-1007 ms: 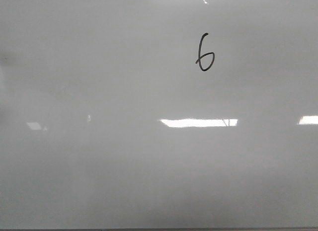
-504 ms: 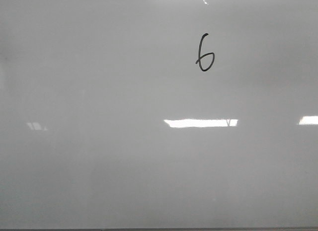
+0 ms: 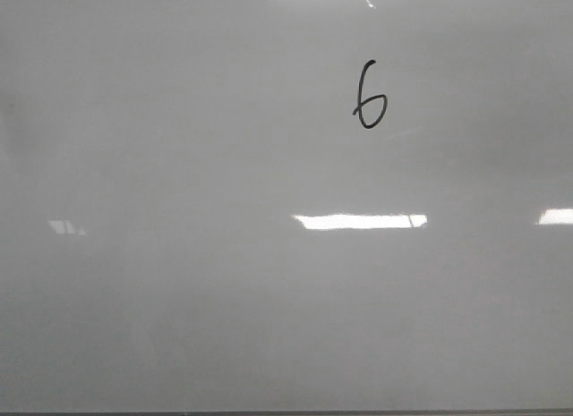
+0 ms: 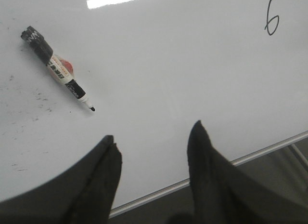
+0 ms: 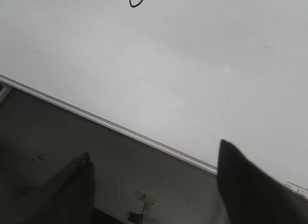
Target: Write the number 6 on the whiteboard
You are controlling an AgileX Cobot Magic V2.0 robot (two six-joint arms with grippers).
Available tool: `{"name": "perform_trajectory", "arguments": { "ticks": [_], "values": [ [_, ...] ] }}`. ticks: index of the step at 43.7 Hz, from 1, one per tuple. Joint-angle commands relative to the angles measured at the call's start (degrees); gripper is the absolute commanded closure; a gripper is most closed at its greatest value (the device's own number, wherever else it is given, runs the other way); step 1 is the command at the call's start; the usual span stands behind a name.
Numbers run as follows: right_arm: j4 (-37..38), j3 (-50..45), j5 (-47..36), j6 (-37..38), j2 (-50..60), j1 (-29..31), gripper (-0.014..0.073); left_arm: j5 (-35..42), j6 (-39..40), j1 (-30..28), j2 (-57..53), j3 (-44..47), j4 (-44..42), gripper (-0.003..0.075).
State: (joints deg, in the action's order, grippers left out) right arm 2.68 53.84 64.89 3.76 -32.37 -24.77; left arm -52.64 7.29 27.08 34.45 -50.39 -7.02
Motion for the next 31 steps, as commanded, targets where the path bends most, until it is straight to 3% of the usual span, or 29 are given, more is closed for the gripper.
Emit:
{"name": "perform_trajectory", "arguments": {
  "ticks": [1,9,31],
  "values": [
    [0.7,1.1,-4.1,-0.1,-0.3,0.3,0.0286,3.5,-0.7,0.5,0.1,-1.3,-0.7,0.0553],
    [0.7,1.1,-4.1,-0.1,-0.3,0.3,0.0659,3.6,-1.4,0.5,0.1,-1.3,-0.8,0.0741],
    [0.7,1.1,-5.6,-0.1,-0.3,0.3,0.0662,4.4,-1.4,0.5,0.1,-1.3,-1.2,0.0741]
  ]
}}
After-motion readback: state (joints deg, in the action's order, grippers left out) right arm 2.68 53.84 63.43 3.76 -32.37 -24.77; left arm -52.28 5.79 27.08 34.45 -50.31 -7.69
